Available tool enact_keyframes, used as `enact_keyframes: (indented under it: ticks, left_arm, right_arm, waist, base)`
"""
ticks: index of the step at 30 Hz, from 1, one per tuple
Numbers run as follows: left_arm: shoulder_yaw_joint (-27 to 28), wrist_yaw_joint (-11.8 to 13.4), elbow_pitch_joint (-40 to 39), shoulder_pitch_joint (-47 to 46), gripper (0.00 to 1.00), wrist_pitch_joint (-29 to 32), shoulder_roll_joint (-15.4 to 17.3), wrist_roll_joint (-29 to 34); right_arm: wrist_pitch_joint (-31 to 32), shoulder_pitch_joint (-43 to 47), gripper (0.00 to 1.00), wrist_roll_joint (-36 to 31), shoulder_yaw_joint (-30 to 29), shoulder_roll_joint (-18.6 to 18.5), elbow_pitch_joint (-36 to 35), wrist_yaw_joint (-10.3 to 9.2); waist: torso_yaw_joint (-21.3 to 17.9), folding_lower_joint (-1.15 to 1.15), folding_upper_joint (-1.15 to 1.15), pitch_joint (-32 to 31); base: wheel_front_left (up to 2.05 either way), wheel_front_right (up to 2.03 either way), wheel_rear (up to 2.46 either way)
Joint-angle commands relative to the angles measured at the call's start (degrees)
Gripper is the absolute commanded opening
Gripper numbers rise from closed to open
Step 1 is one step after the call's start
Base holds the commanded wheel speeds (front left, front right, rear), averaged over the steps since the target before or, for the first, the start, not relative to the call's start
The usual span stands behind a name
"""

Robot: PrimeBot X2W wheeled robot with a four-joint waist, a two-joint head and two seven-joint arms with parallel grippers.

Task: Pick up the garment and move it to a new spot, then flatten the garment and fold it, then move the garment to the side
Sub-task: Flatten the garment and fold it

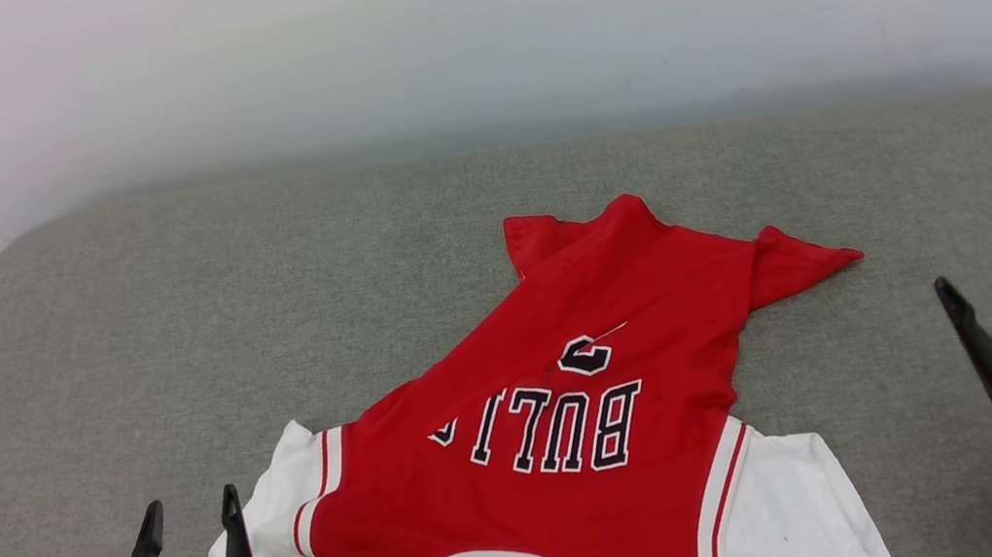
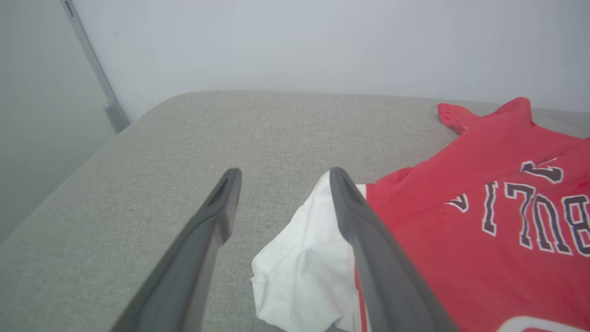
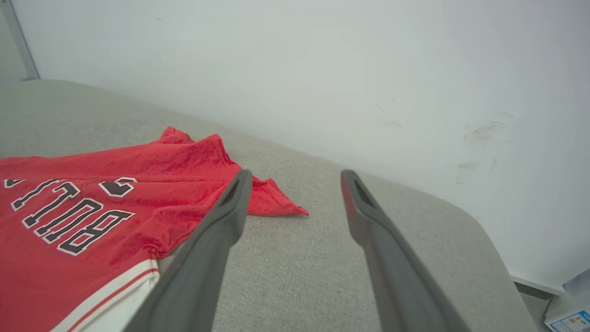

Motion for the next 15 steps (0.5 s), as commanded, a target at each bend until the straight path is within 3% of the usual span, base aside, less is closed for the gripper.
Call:
enact_keyframes:
  ticks: [1,10,15]
  left_arm:
    - [0.6,0.5,-1.8,1.4,1.0,-0.1,-0.5,1.9]
    - [4.4,2.4,-9.6,4.9,1.0,-0.1,-4.9,11.7]
    - [5.4,1.6,-11.7,5.8,1.0,-0.1,-7.2,15.3]
  right_arm:
    - [3.0,-0.3,1.0,1.4,1.7,-2.0,-1.3,-0.06]
    - [25.4,1.3,1.0,14.2,12.8,-16.1,-9.6,-0.07]
    - [33.4,1.4,1.0,19.0,16.0,-18.8,-11.1,-0.06]
  waist:
    - [0.2,0.0,0.0,-0.4]
    - [0.7,0.0,0.0,-0.3]
    - [1.1,0.0,0.0,0.3]
  base:
    - [0.0,0.0,0.0]
    - [0.0,0.0,0.0]
    - [0.0,0.0,0.0]
